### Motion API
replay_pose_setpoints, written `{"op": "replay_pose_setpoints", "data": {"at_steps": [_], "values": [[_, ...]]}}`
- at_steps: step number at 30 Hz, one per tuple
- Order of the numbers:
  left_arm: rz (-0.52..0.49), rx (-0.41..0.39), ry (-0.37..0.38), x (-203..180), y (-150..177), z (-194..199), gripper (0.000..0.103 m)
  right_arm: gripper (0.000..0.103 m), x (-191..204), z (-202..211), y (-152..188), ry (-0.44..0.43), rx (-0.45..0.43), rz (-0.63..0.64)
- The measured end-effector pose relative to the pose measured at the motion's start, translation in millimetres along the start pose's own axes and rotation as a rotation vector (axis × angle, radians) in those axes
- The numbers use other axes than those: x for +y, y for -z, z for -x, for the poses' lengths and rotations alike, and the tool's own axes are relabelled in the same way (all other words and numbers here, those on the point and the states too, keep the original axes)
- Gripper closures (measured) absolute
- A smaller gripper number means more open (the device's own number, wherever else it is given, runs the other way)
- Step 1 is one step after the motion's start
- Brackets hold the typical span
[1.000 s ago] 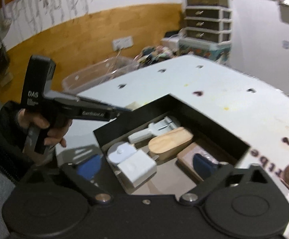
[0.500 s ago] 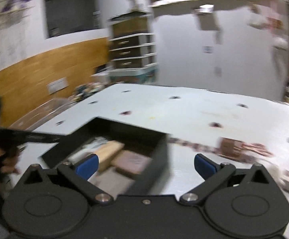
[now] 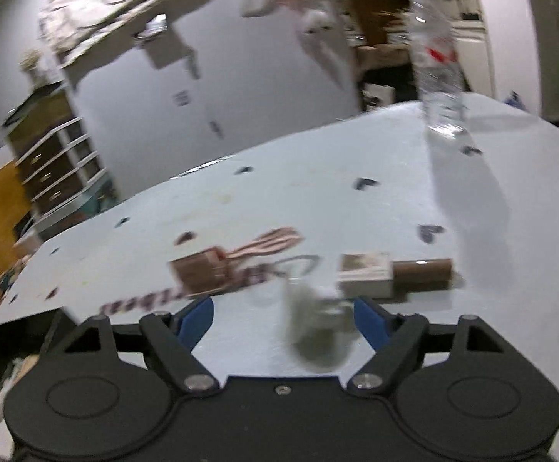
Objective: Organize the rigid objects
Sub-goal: 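Move the right tool to the clear suction cup hook and grasp it, then carry the suction cup hook into the black box and release it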
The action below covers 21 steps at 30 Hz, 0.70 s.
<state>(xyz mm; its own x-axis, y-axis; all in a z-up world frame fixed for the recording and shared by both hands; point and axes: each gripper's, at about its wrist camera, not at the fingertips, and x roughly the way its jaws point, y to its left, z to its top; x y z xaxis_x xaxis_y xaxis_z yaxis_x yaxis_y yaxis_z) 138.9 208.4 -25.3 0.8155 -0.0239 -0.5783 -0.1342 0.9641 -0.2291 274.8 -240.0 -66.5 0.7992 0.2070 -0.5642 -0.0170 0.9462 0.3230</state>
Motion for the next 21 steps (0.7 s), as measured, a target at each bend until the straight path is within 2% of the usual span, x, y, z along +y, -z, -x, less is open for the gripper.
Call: {"op": "replay_pose_setpoints", "data": {"at_steps": [3, 6, 8, 10, 12, 16, 21], "values": [[0.001, 0.0, 0.0, 0, 0, 0, 0.099, 0.028, -13, -12, 1, 0.018, 0.014, -0.043], [-0.001, 0.0, -0.001, 0, 0, 0, 0.098, 0.035, -27, -21, 2, -0.016, 0.025, -0.089], [-0.001, 0.0, -0.001, 0, 0, 0, 0.098, 0.039, -30, -21, 1, -0.02, 0.016, -0.076], [0.001, 0.0, 0.0, 0, 0, 0, 0.098, 0.058, -30, -23, -1, -0.034, 0.018, -0.069], [0.0, 0.0, -0.001, -1, 0, 0, 0.098, 0.068, -25, -21, -4, -0.058, 0.02, -0.044], [0.0, 0.0, -0.001, 0, 0, 0, 0.098, 0.069, -5, -12, -7, -0.081, 0.015, 0.052], [-0.001, 0.0, -0.001, -1, 0, 0, 0.098, 0.069, 32, 15, -15, -0.215, -0.021, 0.122]]}}
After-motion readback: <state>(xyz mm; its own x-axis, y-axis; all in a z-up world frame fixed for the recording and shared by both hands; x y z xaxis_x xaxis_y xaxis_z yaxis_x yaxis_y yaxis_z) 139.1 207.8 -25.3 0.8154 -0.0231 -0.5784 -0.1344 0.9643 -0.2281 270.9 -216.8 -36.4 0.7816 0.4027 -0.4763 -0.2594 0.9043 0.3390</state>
